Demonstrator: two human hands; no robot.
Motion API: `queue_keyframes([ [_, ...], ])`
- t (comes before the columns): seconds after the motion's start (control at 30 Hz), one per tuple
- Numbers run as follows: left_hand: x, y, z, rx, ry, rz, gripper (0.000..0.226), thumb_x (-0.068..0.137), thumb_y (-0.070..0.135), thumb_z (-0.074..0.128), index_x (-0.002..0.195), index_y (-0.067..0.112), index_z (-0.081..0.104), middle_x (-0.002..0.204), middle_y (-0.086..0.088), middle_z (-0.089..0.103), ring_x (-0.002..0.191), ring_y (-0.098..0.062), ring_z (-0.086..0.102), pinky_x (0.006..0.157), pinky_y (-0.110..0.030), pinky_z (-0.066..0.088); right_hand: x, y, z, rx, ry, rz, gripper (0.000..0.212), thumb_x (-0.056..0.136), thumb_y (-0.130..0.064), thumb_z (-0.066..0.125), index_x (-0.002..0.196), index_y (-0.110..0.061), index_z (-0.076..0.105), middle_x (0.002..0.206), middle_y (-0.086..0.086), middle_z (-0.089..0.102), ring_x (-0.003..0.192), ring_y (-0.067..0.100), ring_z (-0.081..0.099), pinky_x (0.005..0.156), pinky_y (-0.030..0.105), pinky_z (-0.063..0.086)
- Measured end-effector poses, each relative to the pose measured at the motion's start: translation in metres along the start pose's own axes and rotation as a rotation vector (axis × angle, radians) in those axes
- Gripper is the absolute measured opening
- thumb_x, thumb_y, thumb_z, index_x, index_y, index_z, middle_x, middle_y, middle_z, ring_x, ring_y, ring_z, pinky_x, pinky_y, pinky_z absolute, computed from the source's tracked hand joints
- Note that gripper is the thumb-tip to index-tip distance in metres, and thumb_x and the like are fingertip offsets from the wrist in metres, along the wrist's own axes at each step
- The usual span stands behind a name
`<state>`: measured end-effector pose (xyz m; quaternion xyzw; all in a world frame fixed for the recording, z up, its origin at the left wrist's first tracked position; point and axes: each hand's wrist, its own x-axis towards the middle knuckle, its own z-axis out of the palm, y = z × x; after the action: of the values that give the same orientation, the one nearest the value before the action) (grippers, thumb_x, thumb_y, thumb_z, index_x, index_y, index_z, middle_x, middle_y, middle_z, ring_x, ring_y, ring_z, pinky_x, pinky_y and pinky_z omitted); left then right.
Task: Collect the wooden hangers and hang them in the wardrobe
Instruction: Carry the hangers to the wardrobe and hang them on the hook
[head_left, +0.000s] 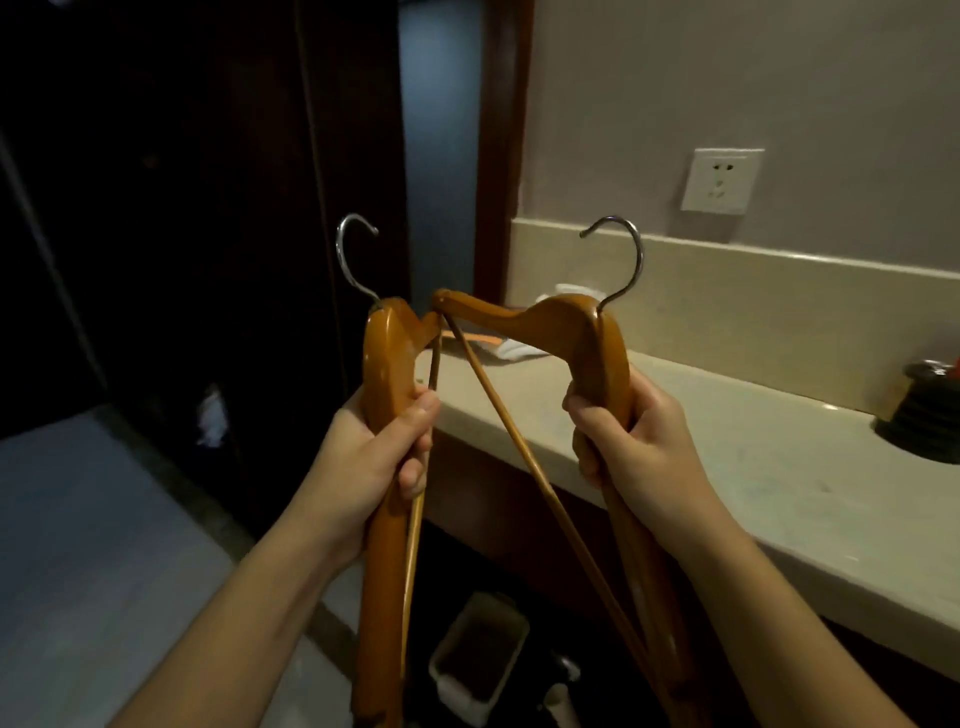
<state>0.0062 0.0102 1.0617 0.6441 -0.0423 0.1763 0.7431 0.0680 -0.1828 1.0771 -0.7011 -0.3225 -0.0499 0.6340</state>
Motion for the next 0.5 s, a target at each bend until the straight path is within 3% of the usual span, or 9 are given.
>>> queue_keyframes([
  [0.13,-0.052,-0.002,-0.029,-0.035,0.167,-0.036,0.019,0.083,0.025,0.054,0.07,0.013,0.05,0.051,0.004,0.046,0.035,-0.002,0.039,0.036,-0.013,0.034,-0.013,0.01,0.034,0.089,-0.204,-0.048,0.009,0.092,-0.007,0.052,0.087,-0.014,0.056,0.055,0.002,0.049,0.044,0.009,0.048,0.045,0.017,0.042],
  [0.23,-0.089,-0.011,-0.05,-0.022,0.299,-0.092,0.023,0.087,0.022,0.052,0.068,0.011,0.047,0.047,0.005,0.043,0.035,-0.003,0.037,0.035,-0.013,0.033,-0.024,0.023,0.068,0.103,-0.35,-0.087,0.023,0.091,-0.007,0.053,0.089,-0.03,0.057,0.056,0.003,0.047,0.045,0.012,0.046,0.046,0.021,0.041],
  [0.3,-0.111,-0.021,-0.065,-0.005,0.378,-0.147,0.026,0.089,0.022,0.052,0.066,0.012,0.047,0.048,0.004,0.041,0.036,-0.004,0.037,0.036,-0.014,0.033,-0.033,0.035,0.092,0.093,-0.442,-0.072,0.024,0.092,-0.012,0.054,0.1,-0.034,0.057,0.061,0.007,0.048,0.049,0.018,0.045,0.05,0.03,0.041],
  [0.37,-0.131,-0.032,-0.08,0.017,0.451,-0.211,0.027,0.091,0.021,0.052,0.066,0.013,0.048,0.048,0.005,0.042,0.036,-0.004,0.038,0.036,-0.014,0.033,-0.043,0.049,0.114,0.086,-0.509,-0.024,0.029,0.092,-0.014,0.054,0.119,-0.026,0.055,0.063,0.005,0.048,0.052,0.021,0.045,0.053,0.035,0.041],
  [0.5,-0.167,-0.061,-0.107,0.07,0.576,-0.361,0.017,0.092,0.023,0.055,0.076,0.017,0.051,0.052,0.006,0.047,0.04,-0.005,0.041,0.039,-0.015,0.037,-0.067,0.079,0.155,0.092,-0.645,0.046,0.04,0.092,-0.015,0.055,0.129,-0.029,0.049,0.06,-0.005,0.046,0.052,0.016,0.049,0.053,0.032,0.045],
])
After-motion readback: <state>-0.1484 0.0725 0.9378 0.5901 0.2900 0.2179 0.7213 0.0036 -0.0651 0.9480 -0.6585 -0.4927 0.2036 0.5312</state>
